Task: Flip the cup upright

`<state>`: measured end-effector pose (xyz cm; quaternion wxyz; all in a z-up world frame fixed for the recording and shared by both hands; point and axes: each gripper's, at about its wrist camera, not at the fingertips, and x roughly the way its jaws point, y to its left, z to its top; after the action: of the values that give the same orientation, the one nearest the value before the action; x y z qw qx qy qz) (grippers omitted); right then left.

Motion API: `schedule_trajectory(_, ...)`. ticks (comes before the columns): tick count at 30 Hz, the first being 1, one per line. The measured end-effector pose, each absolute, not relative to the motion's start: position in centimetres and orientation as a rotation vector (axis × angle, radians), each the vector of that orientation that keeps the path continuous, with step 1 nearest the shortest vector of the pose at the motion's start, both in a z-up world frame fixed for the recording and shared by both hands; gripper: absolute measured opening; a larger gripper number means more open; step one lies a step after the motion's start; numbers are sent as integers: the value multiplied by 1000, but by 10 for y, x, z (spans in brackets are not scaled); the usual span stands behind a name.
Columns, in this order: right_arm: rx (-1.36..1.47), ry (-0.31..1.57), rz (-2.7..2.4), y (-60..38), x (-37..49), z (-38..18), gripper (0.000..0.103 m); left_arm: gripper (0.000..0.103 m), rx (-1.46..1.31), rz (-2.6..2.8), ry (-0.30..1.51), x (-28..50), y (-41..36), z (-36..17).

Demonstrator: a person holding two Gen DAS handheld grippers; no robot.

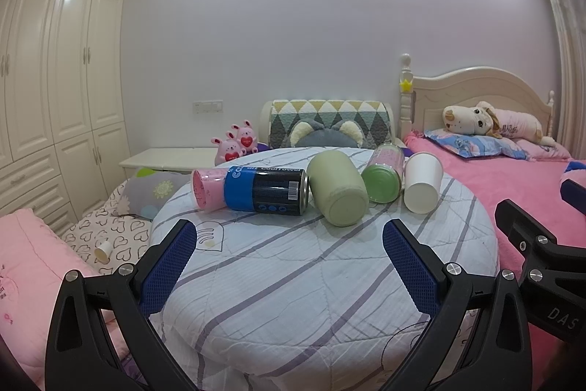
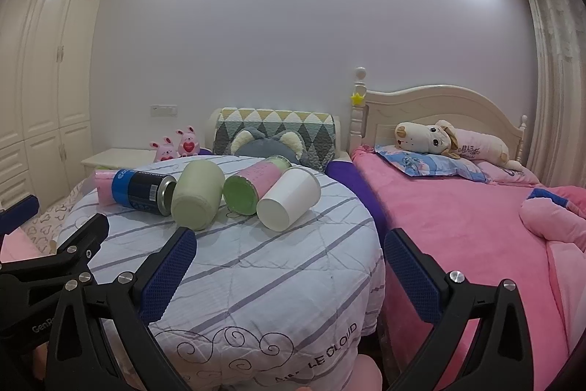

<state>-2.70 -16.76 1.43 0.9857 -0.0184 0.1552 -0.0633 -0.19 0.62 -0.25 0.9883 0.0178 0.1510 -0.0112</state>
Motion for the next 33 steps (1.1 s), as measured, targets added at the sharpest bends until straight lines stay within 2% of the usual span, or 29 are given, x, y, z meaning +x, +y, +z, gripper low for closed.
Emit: schedule_trajectory(33,-40,335,-112,-167,-22,13,103,103,35,-22,330,6,8,-4)
